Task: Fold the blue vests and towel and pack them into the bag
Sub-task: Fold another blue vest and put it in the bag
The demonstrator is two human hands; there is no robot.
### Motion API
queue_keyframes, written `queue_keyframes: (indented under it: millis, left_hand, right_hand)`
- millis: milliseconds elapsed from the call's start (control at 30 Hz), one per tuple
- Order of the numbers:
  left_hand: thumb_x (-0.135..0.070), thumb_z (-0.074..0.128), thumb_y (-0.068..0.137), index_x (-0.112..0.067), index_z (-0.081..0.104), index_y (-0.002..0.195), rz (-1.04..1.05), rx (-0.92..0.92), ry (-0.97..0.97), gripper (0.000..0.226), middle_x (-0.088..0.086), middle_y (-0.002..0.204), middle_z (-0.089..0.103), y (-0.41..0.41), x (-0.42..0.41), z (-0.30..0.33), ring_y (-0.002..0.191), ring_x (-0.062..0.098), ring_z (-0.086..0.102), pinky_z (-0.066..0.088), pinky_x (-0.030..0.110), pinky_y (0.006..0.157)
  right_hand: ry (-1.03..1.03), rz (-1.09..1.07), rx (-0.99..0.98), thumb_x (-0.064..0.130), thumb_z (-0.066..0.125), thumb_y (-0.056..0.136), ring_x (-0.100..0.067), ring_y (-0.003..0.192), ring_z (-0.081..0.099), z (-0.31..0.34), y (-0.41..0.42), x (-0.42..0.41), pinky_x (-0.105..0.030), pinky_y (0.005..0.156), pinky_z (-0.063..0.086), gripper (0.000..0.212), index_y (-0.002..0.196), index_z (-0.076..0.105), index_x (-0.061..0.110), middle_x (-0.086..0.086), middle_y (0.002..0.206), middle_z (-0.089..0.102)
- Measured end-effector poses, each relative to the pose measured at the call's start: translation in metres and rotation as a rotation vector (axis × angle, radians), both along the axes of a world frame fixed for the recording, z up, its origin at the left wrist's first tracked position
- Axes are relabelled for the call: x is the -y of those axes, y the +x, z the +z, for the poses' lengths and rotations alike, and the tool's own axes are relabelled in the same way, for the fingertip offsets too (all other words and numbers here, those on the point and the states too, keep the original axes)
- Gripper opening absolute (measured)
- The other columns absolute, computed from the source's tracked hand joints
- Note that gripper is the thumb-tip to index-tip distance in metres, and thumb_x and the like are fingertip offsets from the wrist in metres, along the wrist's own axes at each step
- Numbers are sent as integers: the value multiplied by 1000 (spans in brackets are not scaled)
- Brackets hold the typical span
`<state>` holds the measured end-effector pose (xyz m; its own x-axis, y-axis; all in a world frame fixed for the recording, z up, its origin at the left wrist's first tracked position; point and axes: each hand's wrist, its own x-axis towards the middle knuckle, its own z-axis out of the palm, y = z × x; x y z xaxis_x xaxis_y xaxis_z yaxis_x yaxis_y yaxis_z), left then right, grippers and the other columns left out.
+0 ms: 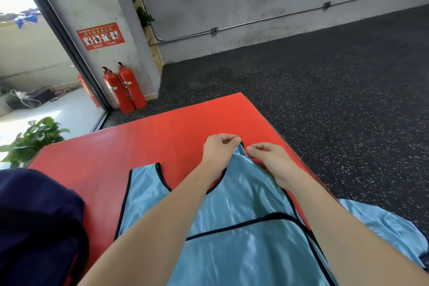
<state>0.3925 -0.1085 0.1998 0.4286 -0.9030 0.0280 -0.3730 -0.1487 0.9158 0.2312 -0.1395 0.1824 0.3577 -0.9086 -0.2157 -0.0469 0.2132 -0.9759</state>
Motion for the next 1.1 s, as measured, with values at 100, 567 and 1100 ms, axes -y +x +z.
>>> queue_keyframes:
  millis: [100,567,1100]
  left_hand:
    - [-30,69,92,-23,77,84,-21,82,81,13,-14,82,71,3,-2,7,77,6,64,50,22,69]
    - [-37,70,66,-13,61,80,220,-396,165,29,6,78,53,-3,-3,13,73,21,50,43,37,67]
    - [-53,61,82,-16,60,87,84,-523,-40,38,6,89,58,-19,-18,9,86,24,58,48,52,99]
  right_hand:
    - [-83,48,-50,19,74,91,-15,89,69,-1,3,-2,-22,74,57,27,117,70,14,-6,106,73]
    - [-225,9,-301,53,60,94,-11,58,55,2,2,3,-32,62,45,46,77,72,12,8,64,69]
    - [103,32,-51,75,40,92,-26,96,70,26,-10,-1,-41,84,53,68,102,76,18,-10,99,75]
